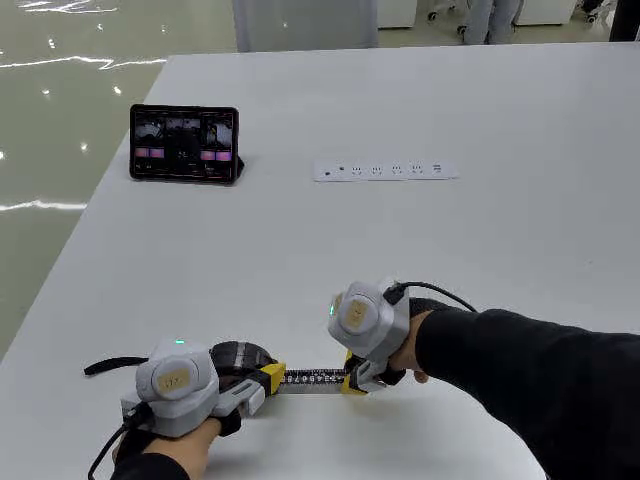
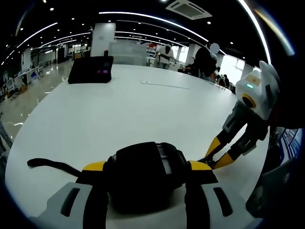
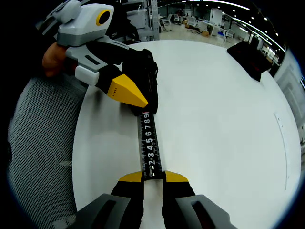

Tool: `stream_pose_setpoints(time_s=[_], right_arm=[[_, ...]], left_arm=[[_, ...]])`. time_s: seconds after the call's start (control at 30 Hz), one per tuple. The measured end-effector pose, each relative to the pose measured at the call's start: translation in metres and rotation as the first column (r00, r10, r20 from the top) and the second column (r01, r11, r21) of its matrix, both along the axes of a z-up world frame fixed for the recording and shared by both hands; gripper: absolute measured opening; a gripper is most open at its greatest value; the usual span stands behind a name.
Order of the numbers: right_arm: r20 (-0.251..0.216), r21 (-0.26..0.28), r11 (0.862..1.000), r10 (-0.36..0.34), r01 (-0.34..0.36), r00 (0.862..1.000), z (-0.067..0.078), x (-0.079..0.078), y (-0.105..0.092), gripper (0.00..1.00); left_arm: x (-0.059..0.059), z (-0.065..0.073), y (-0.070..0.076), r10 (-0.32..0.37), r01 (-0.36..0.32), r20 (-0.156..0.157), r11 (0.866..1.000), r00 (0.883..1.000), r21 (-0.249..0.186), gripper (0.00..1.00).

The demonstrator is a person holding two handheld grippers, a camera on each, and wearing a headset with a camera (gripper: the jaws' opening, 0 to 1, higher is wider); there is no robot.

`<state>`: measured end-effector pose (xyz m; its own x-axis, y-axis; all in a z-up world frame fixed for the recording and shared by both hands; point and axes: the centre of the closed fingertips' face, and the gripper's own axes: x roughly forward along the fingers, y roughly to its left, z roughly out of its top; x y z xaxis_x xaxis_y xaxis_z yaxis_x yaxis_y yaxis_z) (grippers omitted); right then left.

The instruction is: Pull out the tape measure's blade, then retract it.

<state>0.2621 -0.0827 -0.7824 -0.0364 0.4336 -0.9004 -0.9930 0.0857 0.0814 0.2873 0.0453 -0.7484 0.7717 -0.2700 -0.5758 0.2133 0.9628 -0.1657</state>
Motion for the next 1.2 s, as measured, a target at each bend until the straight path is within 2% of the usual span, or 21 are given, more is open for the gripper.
stream_pose_setpoints(time_s=[0.17, 0.23, 0.27, 0.3, 0.4, 0.6, 0.67, 1.2], right_arm=[[0.012, -0.005, 1.000, 0.014, -0.014, 1.000, 0.000, -0.001, 0.002, 0.10], [0.018, -0.018, 1.000, -0.009, 0.009, 1.000, 0.000, -0.001, 0.004, 0.10], [0.045, -0.025, 0.999, 0.025, -0.024, 0.999, 0.000, -0.001, 0.004, 0.10], [0.052, -0.027, 0.999, 0.037, -0.036, 0.998, -0.001, -0.002, 0.005, 0.10], [0.021, -0.005, 1.000, -0.010, 0.010, 1.000, 0.000, 0.001, 0.005, 0.10], [0.029, 0.005, 1.000, -0.006, 0.005, 1.000, 0.000, 0.001, 0.006, 0.10], [0.009, 0.016, 0.999, -0.039, 0.039, 0.999, 0.000, 0.001, 0.007, 0.10], [0.009, 0.073, 0.997, -0.035, 0.035, 0.999, 0.001, 0.002, 0.017, 0.10]], left_arm=[[0.000, 0.000, 0.000, 0.000, 0.000, -0.001, 1.000, 1.000, 0.001, 0.61], [0.000, 0.000, 0.000, 0.000, 0.000, -0.001, 1.000, 1.000, 0.001, 0.61], [0.000, 0.000, -0.001, -0.001, 0.001, 0.000, 1.000, 1.000, 0.000, 0.61], [0.000, 0.000, -0.001, -0.001, 0.001, 0.000, 1.000, 1.000, 0.000, 0.61], [0.000, 0.000, -0.001, 0.000, 0.000, -0.002, 1.000, 1.000, 0.000, 0.61], [0.000, 0.000, 0.000, -0.001, 0.001, -0.006, 1.000, 1.000, 0.000, 0.61], [0.000, 0.000, 0.000, -0.001, 0.001, -0.005, 1.000, 1.000, 0.000, 0.61], [0.000, 0.000, 0.001, -0.003, 0.003, -0.006, 1.000, 1.000, -0.012, 0.60]])
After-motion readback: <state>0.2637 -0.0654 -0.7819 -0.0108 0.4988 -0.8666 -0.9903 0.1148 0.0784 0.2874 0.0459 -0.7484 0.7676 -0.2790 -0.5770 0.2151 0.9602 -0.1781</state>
